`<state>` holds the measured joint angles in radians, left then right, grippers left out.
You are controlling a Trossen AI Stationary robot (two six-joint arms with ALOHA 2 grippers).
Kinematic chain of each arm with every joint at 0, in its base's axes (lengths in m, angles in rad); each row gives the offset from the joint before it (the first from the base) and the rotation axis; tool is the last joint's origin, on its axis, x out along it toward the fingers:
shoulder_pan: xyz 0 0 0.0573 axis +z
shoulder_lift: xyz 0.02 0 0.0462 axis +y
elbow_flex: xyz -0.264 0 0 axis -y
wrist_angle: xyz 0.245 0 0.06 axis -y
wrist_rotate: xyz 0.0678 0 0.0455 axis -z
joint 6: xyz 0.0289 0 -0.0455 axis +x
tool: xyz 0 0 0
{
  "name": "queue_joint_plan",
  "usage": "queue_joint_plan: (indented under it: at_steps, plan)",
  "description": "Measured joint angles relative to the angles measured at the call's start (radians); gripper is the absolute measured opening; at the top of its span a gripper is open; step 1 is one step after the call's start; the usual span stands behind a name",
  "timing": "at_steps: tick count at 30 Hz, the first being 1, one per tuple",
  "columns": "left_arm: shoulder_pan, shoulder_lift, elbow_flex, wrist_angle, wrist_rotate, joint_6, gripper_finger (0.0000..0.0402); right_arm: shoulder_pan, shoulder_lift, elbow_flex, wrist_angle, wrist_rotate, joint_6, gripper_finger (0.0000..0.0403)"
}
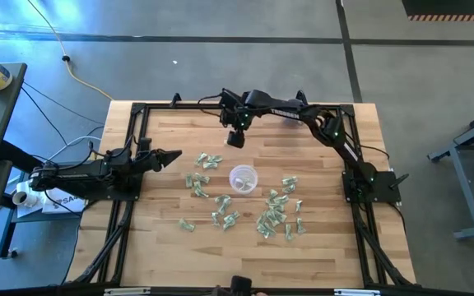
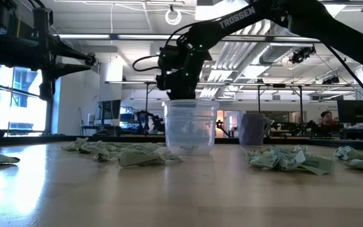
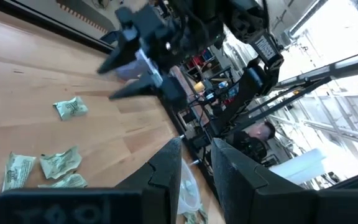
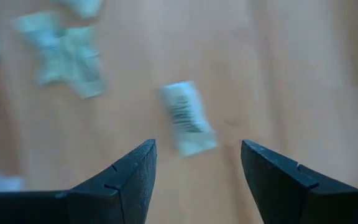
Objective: Pick and place Stevia / Truvia into bins
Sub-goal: Put the green stevia packet into the transparent bin
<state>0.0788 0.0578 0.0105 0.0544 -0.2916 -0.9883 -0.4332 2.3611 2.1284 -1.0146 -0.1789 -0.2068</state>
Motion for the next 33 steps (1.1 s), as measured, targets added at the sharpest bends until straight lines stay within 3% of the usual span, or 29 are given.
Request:
queue_joint_plan:
  at_steps: [5,22,29,33]
  plan:
    - [0.0,0.007,0.0,-0.002,-0.005,0.001,0.0124,0.009,0.019,-0.002,-0.029,-0.003,-0.093,0.0225]
    - [0.0,0.048,0.0,0.003,-0.02,0.016,0.0124,-0.014,0.054,-0.015,0.018,-0.03,-0.147,0.0225]
    - [0.0,0.052,0.0,0.003,-0.03,0.012,0.0124,0.005,0.055,0.116,-0.107,-0.091,0.092,0.0225]
    - [0.0,0.051,0.0,0.003,-0.04,0.015,0.0124,0.024,0.055,0.145,0.026,-0.116,0.184,0.0225]
